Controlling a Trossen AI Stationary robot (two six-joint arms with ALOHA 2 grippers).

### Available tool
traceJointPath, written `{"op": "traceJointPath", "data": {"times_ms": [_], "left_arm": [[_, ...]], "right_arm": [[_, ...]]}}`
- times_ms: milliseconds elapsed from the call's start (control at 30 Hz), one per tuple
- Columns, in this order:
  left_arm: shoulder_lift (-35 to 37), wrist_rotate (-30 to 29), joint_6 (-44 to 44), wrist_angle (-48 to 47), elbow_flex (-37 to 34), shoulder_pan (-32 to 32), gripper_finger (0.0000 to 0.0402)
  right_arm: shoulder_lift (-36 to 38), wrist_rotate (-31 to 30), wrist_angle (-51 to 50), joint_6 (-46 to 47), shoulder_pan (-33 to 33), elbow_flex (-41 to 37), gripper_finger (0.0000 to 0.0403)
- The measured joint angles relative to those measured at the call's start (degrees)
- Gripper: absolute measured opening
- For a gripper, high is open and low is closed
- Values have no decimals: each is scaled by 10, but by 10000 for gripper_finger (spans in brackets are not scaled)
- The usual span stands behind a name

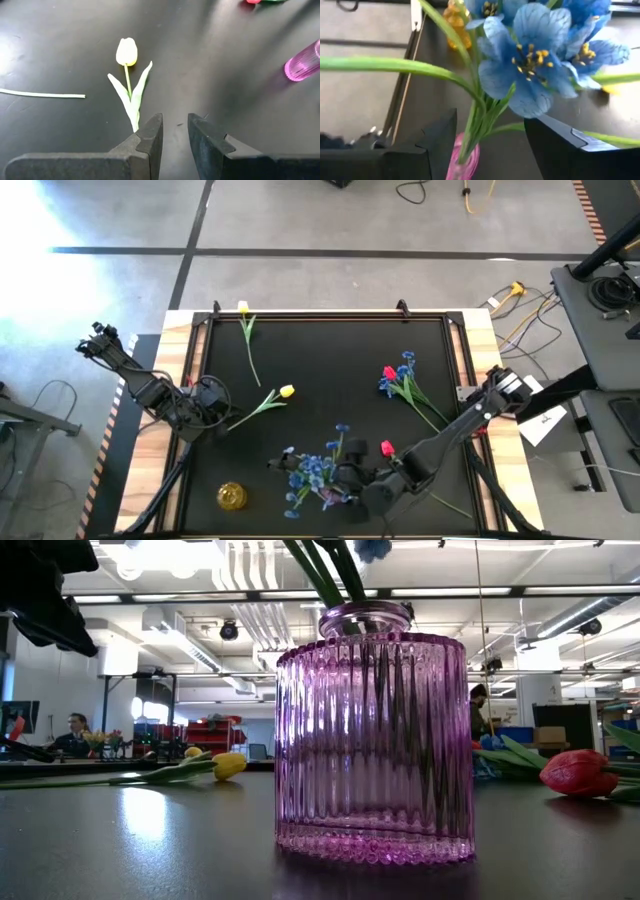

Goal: Sort flowers into vase by color
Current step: Put the blue flowers into the violet vase

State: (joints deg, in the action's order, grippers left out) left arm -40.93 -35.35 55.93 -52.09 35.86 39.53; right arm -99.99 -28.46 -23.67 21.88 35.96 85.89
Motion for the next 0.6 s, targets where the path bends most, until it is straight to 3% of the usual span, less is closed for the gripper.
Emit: {"op": "traceJointPath", "data": {"times_ms": [400,600], "left_arm": [[0,-1,-24,-22,0,0,77],[0,-2,-32,-30,0,0,77]], "right_arm": [[27,5,-146,126,28,48,265],[90,-3,-317,265,30,49,263]]}}
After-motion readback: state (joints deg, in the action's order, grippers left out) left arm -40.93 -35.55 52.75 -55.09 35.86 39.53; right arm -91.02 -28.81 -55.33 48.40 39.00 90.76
